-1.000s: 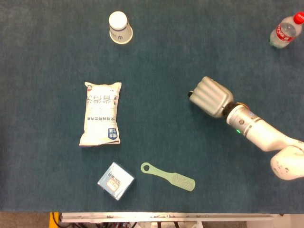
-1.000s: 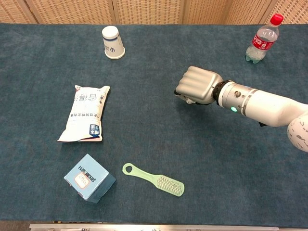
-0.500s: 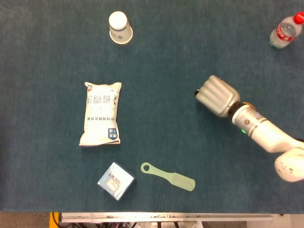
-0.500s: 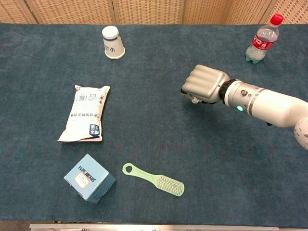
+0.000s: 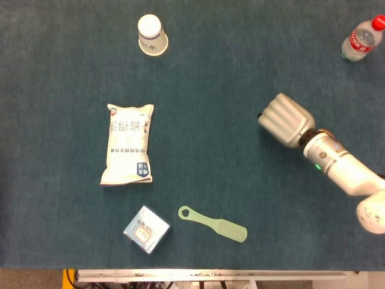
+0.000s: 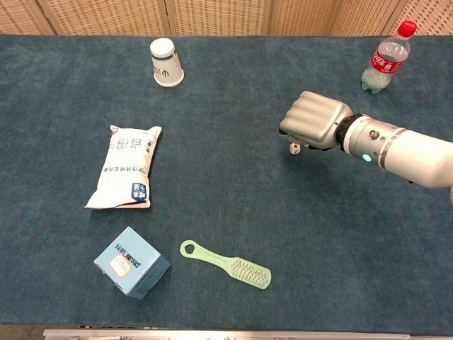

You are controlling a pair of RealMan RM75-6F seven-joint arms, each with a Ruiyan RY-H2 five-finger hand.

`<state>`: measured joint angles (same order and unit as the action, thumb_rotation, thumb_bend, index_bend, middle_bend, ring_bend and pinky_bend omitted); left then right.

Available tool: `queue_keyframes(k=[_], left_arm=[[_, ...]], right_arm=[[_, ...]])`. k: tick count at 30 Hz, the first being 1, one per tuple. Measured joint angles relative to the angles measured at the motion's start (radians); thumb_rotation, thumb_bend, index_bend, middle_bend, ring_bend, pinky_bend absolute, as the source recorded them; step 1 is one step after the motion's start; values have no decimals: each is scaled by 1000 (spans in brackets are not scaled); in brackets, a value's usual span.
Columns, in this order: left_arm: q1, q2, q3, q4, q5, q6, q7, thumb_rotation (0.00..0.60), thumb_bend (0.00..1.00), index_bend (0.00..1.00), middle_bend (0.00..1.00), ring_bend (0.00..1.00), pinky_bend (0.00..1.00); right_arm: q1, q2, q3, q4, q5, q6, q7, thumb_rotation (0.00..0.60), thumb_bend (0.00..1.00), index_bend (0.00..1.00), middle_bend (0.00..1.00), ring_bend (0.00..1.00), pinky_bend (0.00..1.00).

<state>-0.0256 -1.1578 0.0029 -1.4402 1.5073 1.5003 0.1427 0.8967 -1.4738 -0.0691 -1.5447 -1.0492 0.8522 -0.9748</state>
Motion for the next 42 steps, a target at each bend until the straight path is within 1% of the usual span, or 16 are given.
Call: queue_keyframes(k=[6,14,24,42], left_arm=[[-1,-1,0,1,-3,-5,3,600,0,365,275,218,374],[-1,-2,-1,-3,-6,-5,9,600,0,365,275,219,374],[0,0,-1,-4,-9,-8,5,600,0,365,275,219,374],[1,4,-1,-4,-8,-5,-3,600,0,365,276,219,374]], right_arm=[[-14,31,-7,-21,-27,25,28,600,1000,557,915,939,954],[-21,39,-11,-13,-11,27,33,600,1000,571,915,939,954],[-8,12,3,31,24,-1,43,600,1000,572,916,941,954],[24,-37,4,88,79,-36,31,600,1000,571,918,943,954]])
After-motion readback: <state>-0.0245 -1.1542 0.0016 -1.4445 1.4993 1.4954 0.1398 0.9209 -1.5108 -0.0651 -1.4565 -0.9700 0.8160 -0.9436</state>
